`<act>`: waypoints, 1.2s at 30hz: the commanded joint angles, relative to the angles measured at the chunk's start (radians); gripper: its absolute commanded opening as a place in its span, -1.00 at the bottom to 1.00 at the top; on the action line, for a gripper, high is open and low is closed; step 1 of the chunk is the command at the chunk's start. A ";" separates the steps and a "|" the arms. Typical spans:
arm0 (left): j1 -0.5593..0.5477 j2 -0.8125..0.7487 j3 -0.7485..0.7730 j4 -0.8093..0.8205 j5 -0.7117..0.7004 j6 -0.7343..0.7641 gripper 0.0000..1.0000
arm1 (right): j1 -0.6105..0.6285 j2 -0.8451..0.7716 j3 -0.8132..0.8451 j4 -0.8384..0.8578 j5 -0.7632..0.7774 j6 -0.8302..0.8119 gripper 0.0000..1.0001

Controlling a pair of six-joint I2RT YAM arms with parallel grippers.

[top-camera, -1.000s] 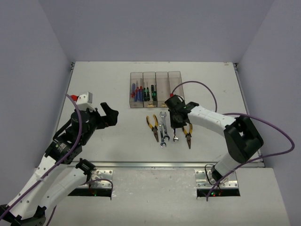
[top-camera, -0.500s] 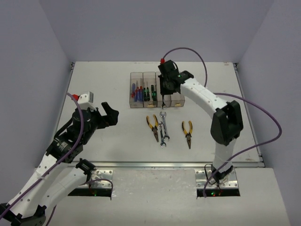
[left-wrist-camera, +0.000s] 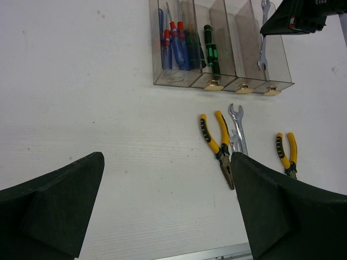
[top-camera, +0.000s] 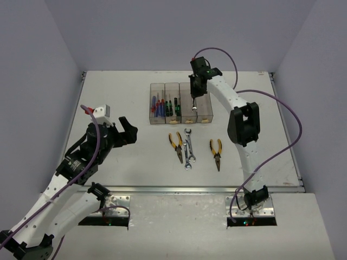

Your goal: Sort the tools into containers

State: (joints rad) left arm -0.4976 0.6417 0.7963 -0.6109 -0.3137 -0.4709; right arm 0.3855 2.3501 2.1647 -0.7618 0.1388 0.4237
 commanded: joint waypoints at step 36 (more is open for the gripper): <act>0.010 -0.013 -0.004 0.039 0.015 0.017 1.00 | 0.302 -0.447 -0.915 0.219 0.064 0.164 -0.41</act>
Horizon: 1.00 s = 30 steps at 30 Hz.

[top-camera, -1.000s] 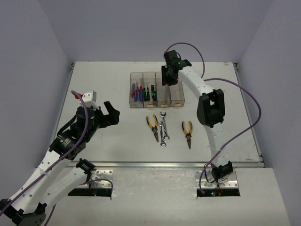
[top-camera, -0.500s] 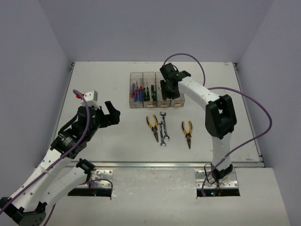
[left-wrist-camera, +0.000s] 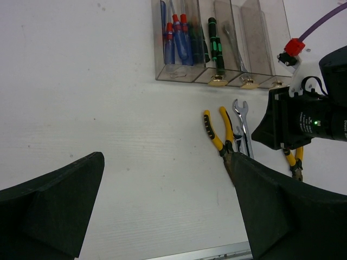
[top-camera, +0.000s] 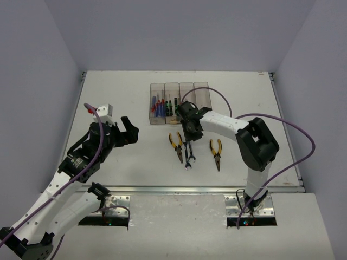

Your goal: Sort the tools into containers

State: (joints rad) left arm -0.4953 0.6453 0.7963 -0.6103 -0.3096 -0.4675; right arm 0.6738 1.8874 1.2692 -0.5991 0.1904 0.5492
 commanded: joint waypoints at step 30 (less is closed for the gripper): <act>0.008 -0.027 -0.006 0.043 0.025 0.018 1.00 | 0.012 0.060 -0.134 0.062 0.038 0.074 -1.00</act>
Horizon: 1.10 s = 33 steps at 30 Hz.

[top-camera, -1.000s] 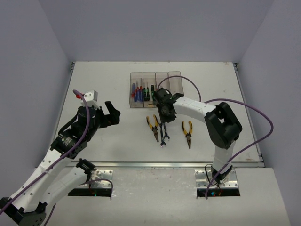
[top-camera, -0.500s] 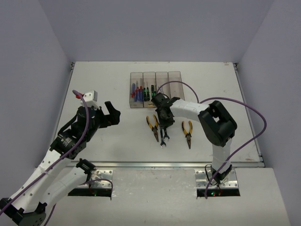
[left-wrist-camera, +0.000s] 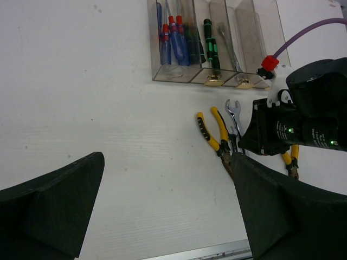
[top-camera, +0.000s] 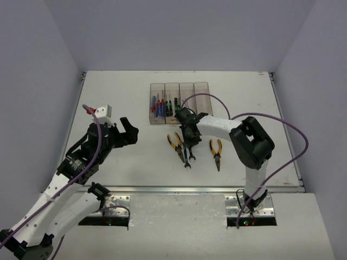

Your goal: Sort the tools into containers

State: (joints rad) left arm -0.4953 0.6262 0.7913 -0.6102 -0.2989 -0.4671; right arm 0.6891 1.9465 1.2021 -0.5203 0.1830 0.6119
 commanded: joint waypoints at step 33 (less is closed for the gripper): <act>0.008 -0.013 0.000 0.044 0.012 0.019 1.00 | -0.005 -0.117 -0.114 -0.021 0.052 -0.043 -1.00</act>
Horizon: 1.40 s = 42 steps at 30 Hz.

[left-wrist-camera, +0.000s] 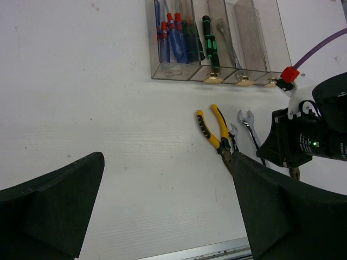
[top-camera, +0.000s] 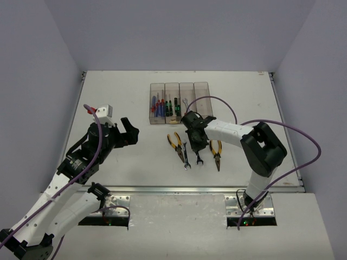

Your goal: Sort the tools into containers

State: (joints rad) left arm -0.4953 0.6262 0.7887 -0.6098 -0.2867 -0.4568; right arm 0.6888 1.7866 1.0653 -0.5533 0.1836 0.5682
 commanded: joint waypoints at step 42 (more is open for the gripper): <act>0.008 -0.018 0.001 0.044 0.002 0.007 1.00 | -0.050 0.151 0.074 -0.071 -0.021 -0.033 -0.50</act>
State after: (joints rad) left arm -0.4946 0.6106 0.7887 -0.6098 -0.2867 -0.4564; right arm 0.6262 1.9213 1.1744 -0.5521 0.1478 0.5316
